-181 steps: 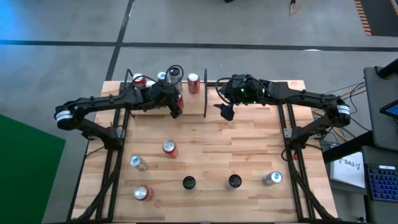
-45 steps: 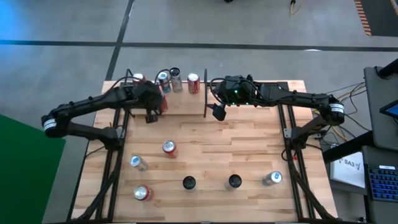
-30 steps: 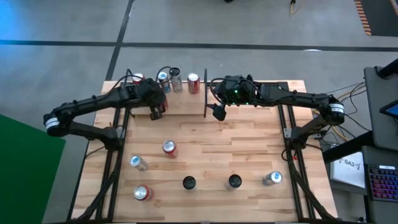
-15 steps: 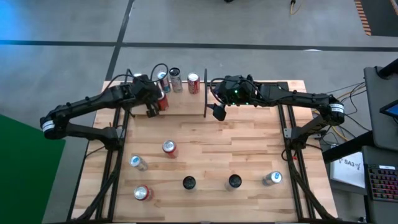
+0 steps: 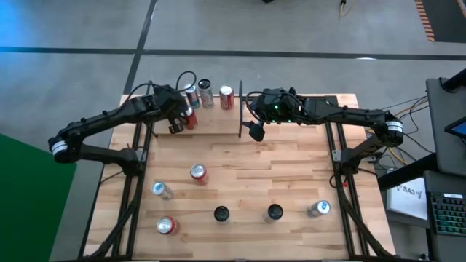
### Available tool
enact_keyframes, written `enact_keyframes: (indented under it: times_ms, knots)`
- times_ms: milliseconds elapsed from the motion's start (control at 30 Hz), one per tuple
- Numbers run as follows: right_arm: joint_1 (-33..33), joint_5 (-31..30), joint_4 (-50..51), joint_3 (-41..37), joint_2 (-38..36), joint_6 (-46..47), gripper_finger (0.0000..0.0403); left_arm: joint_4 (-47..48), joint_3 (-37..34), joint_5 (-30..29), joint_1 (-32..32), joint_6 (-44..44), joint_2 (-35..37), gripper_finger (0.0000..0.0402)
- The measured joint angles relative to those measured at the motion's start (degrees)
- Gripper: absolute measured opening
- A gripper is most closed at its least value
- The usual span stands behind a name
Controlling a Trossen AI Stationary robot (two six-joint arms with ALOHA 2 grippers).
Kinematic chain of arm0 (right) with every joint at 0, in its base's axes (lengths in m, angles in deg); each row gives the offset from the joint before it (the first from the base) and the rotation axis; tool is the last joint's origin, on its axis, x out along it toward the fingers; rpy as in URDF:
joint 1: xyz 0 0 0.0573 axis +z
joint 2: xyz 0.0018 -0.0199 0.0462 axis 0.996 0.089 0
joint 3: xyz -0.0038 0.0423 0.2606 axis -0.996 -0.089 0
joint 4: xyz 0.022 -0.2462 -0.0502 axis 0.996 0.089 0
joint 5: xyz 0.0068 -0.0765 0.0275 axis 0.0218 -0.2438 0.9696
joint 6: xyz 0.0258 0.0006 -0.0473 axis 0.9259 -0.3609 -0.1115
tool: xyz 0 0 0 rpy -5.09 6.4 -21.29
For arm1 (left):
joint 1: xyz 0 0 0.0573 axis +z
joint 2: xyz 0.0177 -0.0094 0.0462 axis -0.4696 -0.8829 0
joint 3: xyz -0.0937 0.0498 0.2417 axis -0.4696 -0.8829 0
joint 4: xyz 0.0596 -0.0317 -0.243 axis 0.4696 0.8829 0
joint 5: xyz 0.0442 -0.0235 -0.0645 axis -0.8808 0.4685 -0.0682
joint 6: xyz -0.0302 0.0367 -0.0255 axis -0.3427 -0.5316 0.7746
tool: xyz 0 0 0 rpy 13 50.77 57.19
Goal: Place canned beverage on shelf
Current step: Put the red black soda can on the shelf aligned with the other red black soda can
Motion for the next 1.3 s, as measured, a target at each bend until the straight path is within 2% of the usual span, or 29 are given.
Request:
enact_keyframes:
  times_ms: [200,467,667,1067,1167,1300]
  knots:
    - [0.00,0.00,0.02,-0.07,0.00,0.00,0.0329,0.68,-0.04,4.01,-0.01,1.41,-0.80,0.0000]
    - [0.00,0.00,0.06,-0.13,0.00,0.46,0.0329,1.23,-0.04,4.78,-0.02,7.01,-0.84,0.0000]
    - [-0.02,0.00,0.06,-0.13,0.00,0.46,0.0329,1.43,0.21,11.69,-0.02,10.13,-0.76,0.0000]
    - [-0.02,0.00,0.01,-0.13,0.00,0.94,0.0329,1.68,4.02,9.66,0.09,7.28,-0.57,0.0000]
    - [-0.02,0.00,0.02,-0.13,0.00,1.07,0.0329,1.63,4.01,13.17,0.09,6.43,-0.55,0.0000]
    - [-0.02,0.00,0.00,-0.13,0.00,1.00,0.0329,-3.41,3.89,22.50,0.02,8.29,-1.12,0.0000]
